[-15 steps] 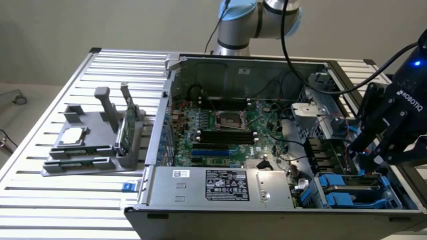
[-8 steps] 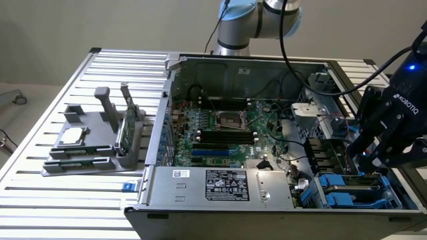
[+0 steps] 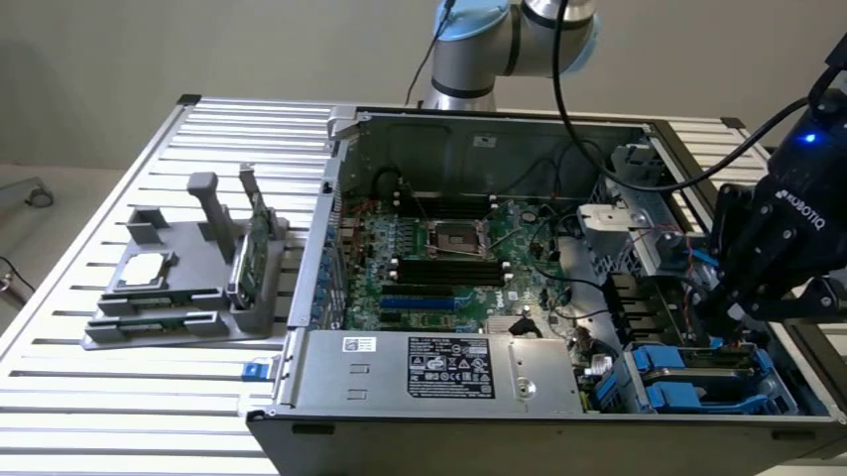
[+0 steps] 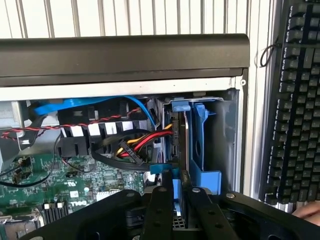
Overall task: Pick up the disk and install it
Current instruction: 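Insert the second disk wire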
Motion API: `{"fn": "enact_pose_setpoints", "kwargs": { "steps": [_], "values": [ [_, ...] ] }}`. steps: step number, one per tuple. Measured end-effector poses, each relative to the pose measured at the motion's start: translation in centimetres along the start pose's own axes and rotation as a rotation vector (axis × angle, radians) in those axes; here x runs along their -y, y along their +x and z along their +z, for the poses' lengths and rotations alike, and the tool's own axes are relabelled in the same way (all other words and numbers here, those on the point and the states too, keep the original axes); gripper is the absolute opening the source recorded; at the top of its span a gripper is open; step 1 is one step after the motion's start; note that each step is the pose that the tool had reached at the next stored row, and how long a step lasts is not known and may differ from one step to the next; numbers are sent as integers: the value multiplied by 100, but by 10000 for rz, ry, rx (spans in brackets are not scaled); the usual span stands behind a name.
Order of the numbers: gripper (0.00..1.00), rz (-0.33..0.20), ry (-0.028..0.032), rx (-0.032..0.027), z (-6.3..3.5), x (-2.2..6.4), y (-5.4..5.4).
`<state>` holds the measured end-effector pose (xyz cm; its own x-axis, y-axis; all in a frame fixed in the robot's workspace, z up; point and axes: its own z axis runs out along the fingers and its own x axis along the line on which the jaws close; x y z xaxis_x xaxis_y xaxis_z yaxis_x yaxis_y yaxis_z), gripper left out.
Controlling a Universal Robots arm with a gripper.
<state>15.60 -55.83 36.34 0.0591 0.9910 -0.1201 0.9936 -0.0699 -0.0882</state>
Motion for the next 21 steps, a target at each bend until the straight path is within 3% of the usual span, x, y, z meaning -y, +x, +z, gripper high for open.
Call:
{"fn": "enact_pose_setpoints", "kwargs": {
  "steps": [1, 4, 9, 13, 21],
  "values": [
    [16, 2, -4, 14, 4, 0, 2],
    [16, 6, -7, 54, 15, -1, 4],
    [16, 7, 1, 64, 77, -6, 12],
    [16, -4, 46, 67, 127, -11, 18],
    [16, -29, 49, 69, 171, -16, 23]
  ]
}}
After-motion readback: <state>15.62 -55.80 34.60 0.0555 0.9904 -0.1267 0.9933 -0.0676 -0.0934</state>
